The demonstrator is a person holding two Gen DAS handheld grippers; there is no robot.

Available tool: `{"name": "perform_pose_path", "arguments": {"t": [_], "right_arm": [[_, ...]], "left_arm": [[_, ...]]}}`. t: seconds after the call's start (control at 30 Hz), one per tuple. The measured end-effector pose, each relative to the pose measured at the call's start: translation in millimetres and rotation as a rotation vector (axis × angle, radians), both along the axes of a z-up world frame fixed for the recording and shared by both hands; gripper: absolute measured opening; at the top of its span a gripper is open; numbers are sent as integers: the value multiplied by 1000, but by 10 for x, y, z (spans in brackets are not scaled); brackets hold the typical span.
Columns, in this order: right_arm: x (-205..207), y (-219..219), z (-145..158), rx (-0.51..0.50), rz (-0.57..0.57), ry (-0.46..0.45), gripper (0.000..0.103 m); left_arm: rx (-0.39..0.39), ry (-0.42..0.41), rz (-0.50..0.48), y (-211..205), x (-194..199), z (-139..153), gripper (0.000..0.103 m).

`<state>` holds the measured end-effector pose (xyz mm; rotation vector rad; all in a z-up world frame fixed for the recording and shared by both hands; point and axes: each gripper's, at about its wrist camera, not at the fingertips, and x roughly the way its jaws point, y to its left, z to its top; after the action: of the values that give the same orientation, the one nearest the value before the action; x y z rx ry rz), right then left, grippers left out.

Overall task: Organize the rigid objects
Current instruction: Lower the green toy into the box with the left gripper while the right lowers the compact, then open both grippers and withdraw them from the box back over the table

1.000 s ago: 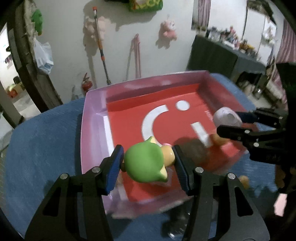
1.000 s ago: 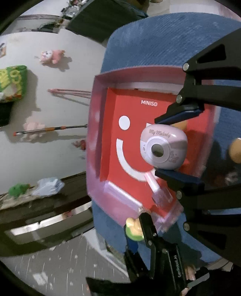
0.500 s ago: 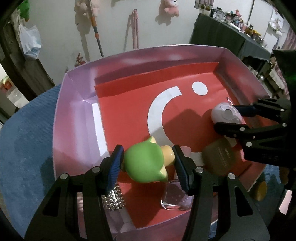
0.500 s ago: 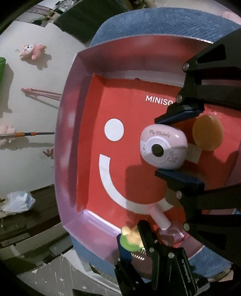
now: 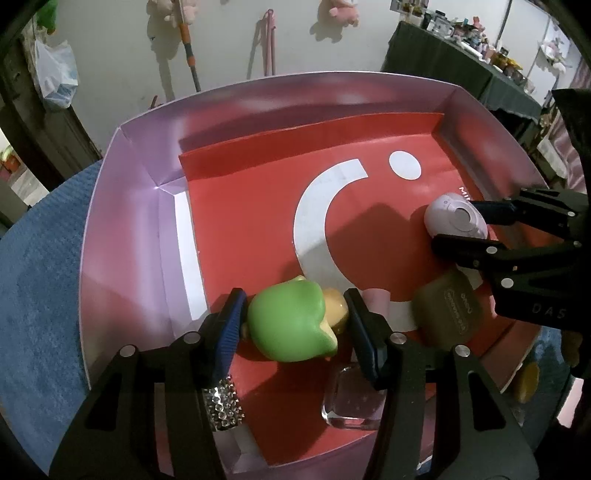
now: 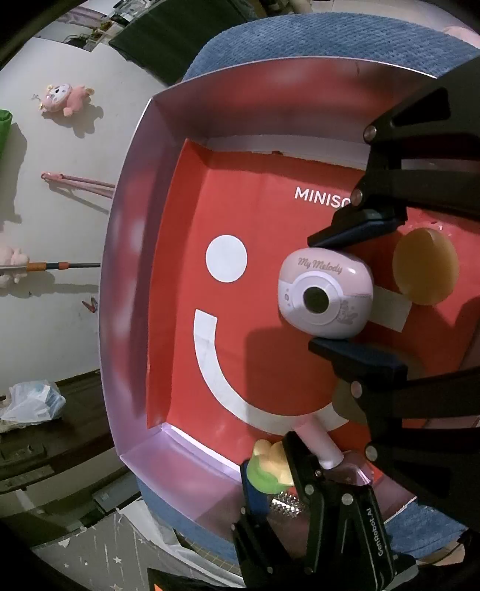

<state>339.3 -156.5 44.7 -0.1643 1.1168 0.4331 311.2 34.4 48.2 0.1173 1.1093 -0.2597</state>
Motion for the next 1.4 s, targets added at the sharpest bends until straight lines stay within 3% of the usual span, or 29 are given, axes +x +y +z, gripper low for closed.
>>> {"name": "perform_pose_path", "arguments": {"t": [0.57, 0.67, 1.07, 1.17, 1.4], "right_arm": [[-11, 3, -2, -7, 10, -3, 52], [-6, -1, 0, 6, 12, 6, 58], [-23, 14, 28, 6, 17, 3, 63], [-48, -7, 73, 5, 16, -17, 71], [-106, -77, 285, 20, 5, -60, 78]], "left_arm": [[-23, -10, -6, -5, -6, 20, 54], [-31, -16, -7, -4, -21, 37, 58], [-52, -43, -20, -28, -59, 138, 67], [-62, -64, -18, -16, -87, 204, 68], [-96, -122, 5, 52, -199, 404, 73]]}}
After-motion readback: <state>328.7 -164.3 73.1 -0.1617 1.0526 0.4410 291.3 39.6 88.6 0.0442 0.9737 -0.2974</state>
